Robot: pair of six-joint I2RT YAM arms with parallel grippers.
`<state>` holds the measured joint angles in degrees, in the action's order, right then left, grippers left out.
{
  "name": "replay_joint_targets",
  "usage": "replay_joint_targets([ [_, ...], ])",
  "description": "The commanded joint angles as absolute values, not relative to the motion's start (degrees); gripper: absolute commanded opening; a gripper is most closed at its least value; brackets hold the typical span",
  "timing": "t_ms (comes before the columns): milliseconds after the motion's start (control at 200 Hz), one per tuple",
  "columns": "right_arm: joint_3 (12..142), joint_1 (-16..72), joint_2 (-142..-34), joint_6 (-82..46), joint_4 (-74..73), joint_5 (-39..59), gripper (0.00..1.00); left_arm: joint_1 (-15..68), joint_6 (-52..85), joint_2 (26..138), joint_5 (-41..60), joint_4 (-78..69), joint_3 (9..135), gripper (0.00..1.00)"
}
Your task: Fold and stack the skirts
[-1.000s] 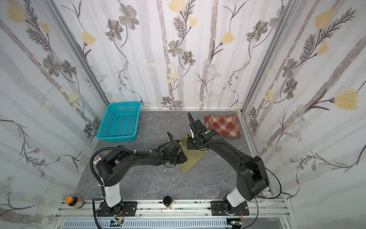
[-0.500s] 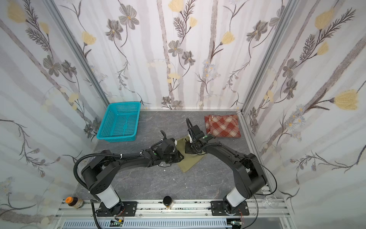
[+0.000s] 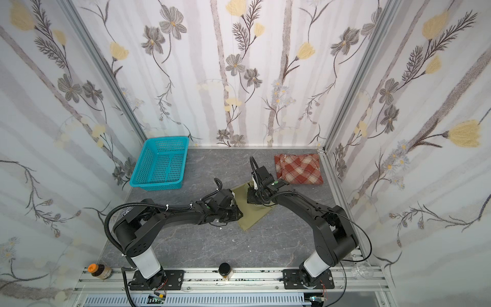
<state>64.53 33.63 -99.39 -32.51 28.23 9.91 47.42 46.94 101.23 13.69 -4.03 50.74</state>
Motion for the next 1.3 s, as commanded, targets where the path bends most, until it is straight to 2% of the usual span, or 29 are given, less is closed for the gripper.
replay_joint_targets([
  [0, 65.17, 33.70, -99.37, -33.57, 26.10, 9.50, 0.00, 47.71, 47.15, 101.80, 13.53, -4.24, 51.07, 0.29],
  [755, 62.04, 37.64, -103.20, -38.70, 17.09, 11.99, 0.00, 49.57, 48.43, 102.86, 12.20, -4.83, 50.63, 0.28],
  [954, 60.45, 37.70, -103.71, -38.30, 15.18, 12.09, 0.00, 48.99, 50.02, 98.07, 13.89, -3.76, 48.80, 0.30],
  [1294, 59.94, 38.56, -105.18, -37.92, 14.15, 11.20, 0.00, 43.48, 49.43, 88.17, 8.53, 5.28, 43.67, 0.32],
])
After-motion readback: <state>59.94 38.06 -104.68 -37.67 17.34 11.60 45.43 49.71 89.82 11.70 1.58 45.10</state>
